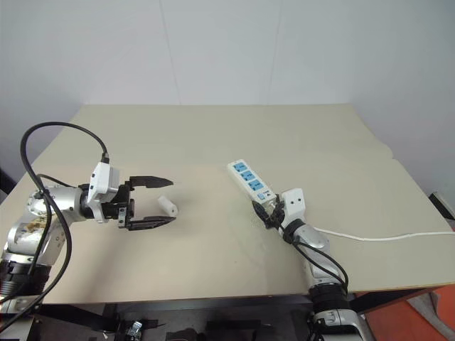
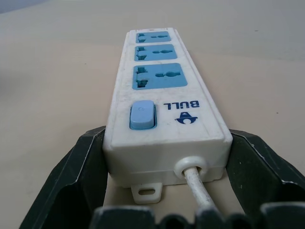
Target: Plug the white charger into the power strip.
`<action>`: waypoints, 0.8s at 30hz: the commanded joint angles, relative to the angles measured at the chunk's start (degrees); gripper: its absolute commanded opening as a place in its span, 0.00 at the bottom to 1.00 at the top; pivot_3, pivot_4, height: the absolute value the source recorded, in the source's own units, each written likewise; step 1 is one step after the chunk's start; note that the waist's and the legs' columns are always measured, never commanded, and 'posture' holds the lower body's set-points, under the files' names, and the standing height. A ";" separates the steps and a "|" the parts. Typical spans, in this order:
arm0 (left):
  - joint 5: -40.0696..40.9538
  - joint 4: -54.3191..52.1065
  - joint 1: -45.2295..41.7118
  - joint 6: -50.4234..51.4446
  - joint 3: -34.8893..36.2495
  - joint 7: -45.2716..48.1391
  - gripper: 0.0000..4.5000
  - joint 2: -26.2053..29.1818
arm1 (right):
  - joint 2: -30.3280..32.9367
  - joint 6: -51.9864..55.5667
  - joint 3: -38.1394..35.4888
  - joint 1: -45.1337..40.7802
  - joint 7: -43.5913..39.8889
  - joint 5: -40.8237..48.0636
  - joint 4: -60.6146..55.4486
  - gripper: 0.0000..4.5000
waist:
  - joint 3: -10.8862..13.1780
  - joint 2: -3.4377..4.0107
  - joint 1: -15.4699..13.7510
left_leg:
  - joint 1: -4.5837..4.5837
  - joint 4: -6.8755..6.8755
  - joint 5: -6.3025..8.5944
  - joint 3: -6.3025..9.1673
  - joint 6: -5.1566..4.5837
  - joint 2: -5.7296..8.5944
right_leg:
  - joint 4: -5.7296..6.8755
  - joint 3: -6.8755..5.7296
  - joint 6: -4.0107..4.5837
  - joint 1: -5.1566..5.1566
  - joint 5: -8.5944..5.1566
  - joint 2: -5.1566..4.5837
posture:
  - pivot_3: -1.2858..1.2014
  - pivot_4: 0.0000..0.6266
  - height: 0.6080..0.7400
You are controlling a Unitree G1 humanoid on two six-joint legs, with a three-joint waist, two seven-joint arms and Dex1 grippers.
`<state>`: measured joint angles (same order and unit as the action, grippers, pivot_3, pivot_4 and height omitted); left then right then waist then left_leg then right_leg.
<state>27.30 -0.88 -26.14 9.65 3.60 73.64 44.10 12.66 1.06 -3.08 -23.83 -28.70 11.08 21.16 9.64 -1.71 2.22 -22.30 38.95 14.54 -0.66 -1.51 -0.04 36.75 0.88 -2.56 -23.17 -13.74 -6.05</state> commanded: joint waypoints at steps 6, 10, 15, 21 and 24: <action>1.53 0.65 -1.89 1.42 2.52 0.99 1.00 2.18 | 2.99 -0.71 -0.73 -2.19 -2.89 -0.05 4.95 0.76 | -0.02 -0.03 0.08 | 0.06 0.00 0.00 0.01 0.00 0.00 | 0.01 0.01 0.00 0.05 0.00 0.00 | 0.52 0.24 1.00; -3.17 7.49 -8.78 -3.83 -1.94 7.36 1.00 3.66 | 6.75 -0.31 -0.45 -4.41 -9.75 1.51 5.01 0.76 | -0.01 -0.03 -0.51 | 0.00 0.00 0.00 0.02 0.00 0.03 | -0.03 -0.04 0.00 0.01 0.00 0.00 | 0.52 0.24 1.00; -6.50 19.93 -21.47 -12.50 -9.46 18.30 1.00 4.34 | 13.30 -1.49 2.47 -6.52 -28.48 4.09 6.16 0.76 | -0.01 -0.03 -0.68 | -0.11 -0.01 0.01 -0.05 -0.01 0.08 | -0.06 -0.05 0.00 -0.03 0.00 0.01 | 0.52 0.24 1.00; -1.83 33.17 -36.78 -22.39 -29.27 18.86 1.00 7.62 | 17.19 -5.64 3.96 -7.08 -48.71 6.95 9.84 0.76 | 0.04 -0.07 -0.32 | -0.26 0.05 0.02 -0.02 -0.05 0.02 | -0.03 -0.05 -0.02 -0.08 0.00 0.09 | 0.52 0.24 1.00; -1.82 40.25 -44.62 -27.92 -41.11 18.86 1.00 7.60 | 17.31 -10.65 5.45 -6.93 -54.54 5.67 13.08 0.76 | 0.05 -0.09 -0.22 | -0.29 0.09 0.03 0.00 -0.06 0.02 | -0.03 -0.06 -0.05 -0.10 -0.03 0.09 | 0.52 0.24 1.00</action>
<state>24.76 36.80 -67.68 -14.80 -33.07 92.27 51.11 29.66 -6.06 1.67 -30.20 -79.67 16.72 33.41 9.69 -1.79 2.00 -22.58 39.05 14.57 -0.66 -1.57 -0.02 36.72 0.83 -2.62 -23.27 -13.77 -5.96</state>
